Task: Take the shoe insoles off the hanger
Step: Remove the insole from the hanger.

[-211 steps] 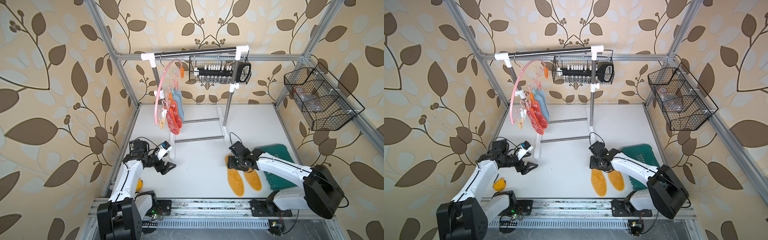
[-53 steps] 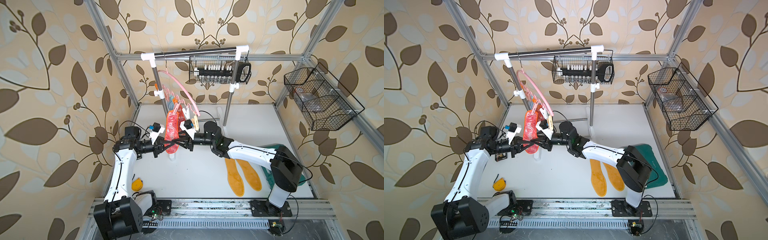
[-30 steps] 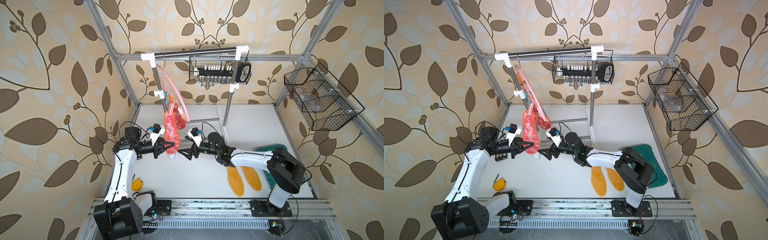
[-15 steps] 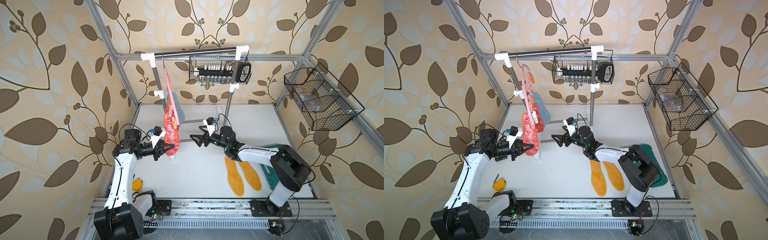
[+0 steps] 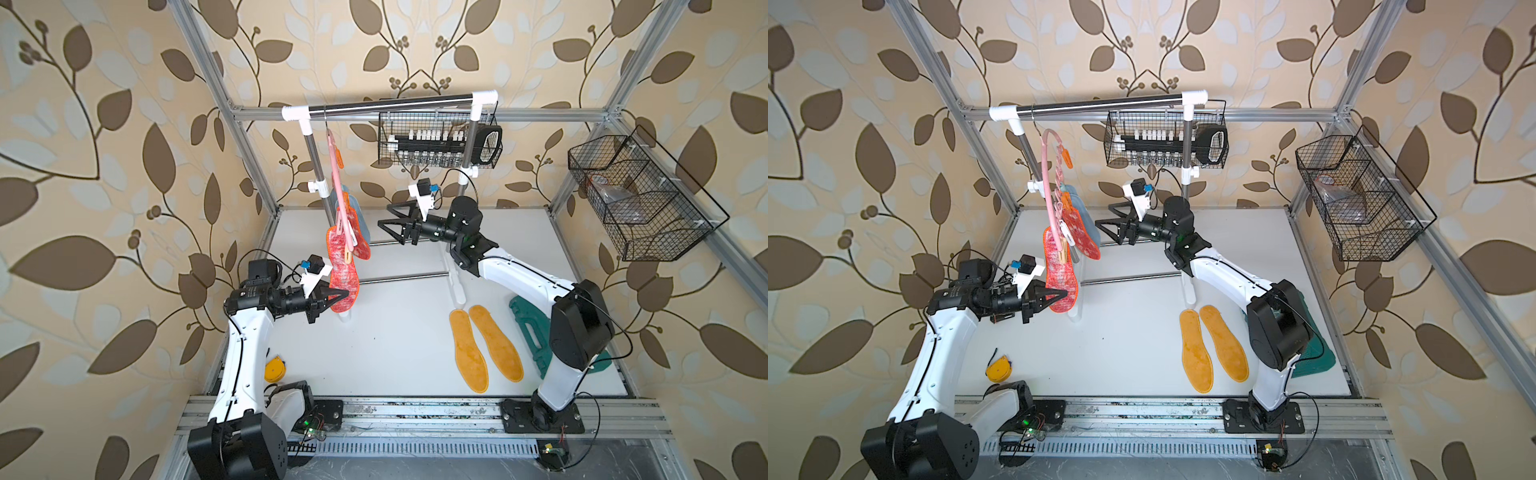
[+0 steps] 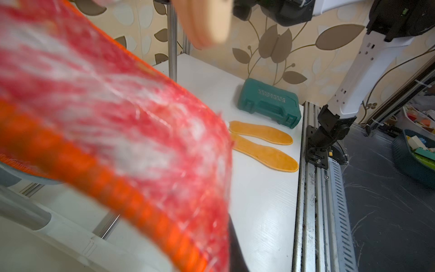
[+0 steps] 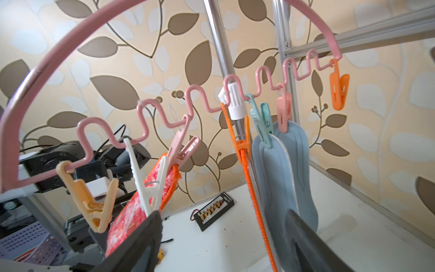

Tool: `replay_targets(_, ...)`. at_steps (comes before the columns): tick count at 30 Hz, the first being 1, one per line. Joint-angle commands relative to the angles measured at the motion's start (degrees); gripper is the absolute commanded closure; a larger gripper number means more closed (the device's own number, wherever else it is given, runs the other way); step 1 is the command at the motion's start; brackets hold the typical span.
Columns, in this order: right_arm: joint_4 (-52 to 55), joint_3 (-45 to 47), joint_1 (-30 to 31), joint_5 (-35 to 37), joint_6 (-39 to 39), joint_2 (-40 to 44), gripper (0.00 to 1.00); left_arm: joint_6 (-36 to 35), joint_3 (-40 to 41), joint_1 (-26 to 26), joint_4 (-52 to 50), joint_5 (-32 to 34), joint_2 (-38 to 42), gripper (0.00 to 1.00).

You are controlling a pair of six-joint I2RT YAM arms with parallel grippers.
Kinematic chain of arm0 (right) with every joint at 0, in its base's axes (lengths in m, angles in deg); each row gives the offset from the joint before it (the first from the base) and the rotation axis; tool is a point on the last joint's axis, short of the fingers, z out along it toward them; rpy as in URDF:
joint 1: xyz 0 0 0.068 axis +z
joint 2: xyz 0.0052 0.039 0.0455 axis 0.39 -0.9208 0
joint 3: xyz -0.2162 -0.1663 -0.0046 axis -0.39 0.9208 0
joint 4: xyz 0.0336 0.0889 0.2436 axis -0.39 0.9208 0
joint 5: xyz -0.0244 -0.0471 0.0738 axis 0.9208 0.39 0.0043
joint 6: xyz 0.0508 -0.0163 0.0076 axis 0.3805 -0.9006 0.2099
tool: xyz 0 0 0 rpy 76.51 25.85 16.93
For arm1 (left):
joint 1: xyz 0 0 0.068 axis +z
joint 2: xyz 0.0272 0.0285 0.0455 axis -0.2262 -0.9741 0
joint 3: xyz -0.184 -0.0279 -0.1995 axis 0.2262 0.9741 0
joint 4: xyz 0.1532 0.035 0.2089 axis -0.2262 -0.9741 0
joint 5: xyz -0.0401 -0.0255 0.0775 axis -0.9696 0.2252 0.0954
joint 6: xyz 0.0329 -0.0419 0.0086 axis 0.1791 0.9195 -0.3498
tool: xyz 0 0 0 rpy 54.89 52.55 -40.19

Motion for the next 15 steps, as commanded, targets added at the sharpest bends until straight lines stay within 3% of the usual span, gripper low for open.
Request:
replay_targets(1,0.9,-6.2,0.2,-6.1,9.4,-5.5,0.24,-2.0,-0.5,0.5,-2.2,-1.1,0.7,1.0)
replay_targets(7,-4.4,-17.9,1.1,-13.4,21.1,-14.7,0.27,-2.5,-1.2,0.5,-2.7,-1.7,0.3,1.0)
replay_targets(15,-8.2,-23.3,3.5,-16.4,26.0,-18.9,0.27,-3.1,-1.2,0.5,-3.0,-1.7,0.1,1.0)
